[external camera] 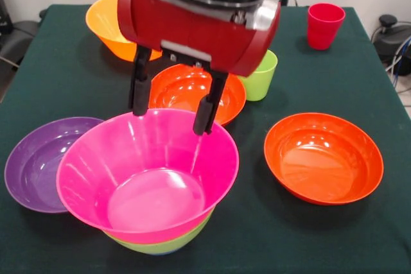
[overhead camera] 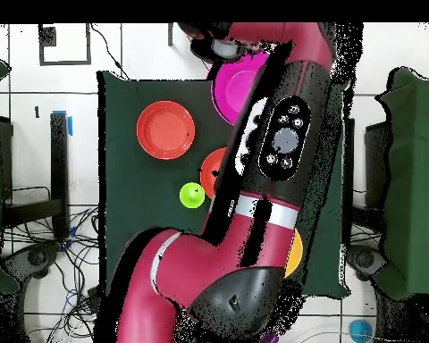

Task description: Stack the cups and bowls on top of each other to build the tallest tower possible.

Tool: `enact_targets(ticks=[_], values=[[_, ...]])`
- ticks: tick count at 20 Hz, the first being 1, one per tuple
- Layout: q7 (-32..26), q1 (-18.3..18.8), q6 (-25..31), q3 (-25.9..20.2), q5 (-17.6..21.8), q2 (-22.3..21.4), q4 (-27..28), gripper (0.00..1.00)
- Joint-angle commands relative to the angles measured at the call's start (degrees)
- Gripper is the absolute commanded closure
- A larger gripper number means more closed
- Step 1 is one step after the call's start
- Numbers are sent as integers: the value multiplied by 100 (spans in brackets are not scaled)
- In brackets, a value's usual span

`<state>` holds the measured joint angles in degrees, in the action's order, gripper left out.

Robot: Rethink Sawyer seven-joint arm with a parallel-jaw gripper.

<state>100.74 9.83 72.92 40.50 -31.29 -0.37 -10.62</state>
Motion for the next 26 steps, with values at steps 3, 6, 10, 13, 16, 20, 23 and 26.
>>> enact_targets(ticks=[3, 6, 10, 13, 16, 20, 23, 26], values=[[-1789, -244, 749, -782, 590, -593, -1345, 0], [-1812, -318, 621, -897, 725, -783, -1746, 0], [-1829, -432, 388, -1116, 925, -1125, -2456, 0], [-1738, -474, 467, -1138, 1033, -1263, -2620, 0], [-1663, -451, 602, -1147, 1146, -1257, -2495, 0], [-1661, -505, 505, -1242, 1335, -1506, -2879, 0], [-1634, -543, 535, -1270, 1477, -1603, -2953, 0], [-1580, -558, 664, -1263, 1610, -1621, -2877, 0]])
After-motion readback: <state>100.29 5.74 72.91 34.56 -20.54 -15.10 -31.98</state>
